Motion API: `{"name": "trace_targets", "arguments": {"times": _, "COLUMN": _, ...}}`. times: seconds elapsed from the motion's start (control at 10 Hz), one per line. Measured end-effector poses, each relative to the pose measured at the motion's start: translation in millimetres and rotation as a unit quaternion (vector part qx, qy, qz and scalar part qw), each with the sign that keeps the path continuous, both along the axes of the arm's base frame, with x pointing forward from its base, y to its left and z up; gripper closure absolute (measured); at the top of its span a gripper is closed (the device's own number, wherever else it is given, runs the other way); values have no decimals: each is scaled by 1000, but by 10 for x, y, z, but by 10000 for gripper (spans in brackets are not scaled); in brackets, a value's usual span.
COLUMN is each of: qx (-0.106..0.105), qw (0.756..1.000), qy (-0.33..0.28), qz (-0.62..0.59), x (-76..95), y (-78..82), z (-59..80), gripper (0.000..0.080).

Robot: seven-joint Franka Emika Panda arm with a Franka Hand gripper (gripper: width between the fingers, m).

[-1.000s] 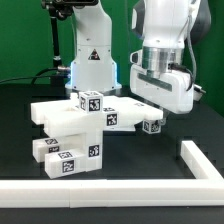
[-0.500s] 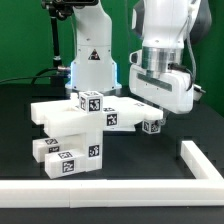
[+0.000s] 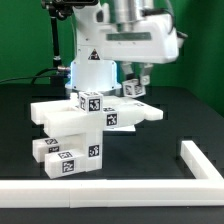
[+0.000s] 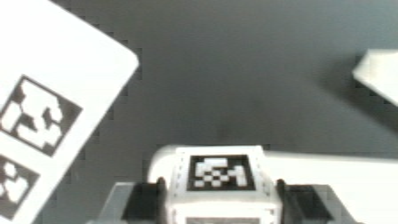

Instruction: Assemble chair

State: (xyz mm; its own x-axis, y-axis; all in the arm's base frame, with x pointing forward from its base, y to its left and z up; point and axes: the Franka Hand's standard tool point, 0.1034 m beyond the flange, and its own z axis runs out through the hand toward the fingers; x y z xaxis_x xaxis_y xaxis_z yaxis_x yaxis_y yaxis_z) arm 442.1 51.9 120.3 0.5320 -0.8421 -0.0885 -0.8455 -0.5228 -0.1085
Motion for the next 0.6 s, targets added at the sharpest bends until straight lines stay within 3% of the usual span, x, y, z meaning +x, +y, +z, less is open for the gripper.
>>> {"name": "trace_targets", "arguments": {"times": 0.1, "qx": -6, "qw": 1000, "qy": 3, "qz": 15, "x": 217, "y": -165, "z": 115, "gripper": 515}}
{"name": "trace_targets", "arguments": {"times": 0.2, "qx": -13, "qw": 999, "qy": -4, "qz": 30, "x": 365, "y": -165, "z": 256, "gripper": 515}}
{"name": "trace_targets", "arguments": {"times": 0.3, "qx": -13, "qw": 1000, "qy": 0, "qz": 20, "x": 381, "y": -86, "z": 206, "gripper": 515}}
{"name": "trace_targets", "arguments": {"times": 0.6, "qx": -18, "qw": 999, "qy": 2, "qz": 37, "x": 383, "y": -117, "z": 167, "gripper": 515}}
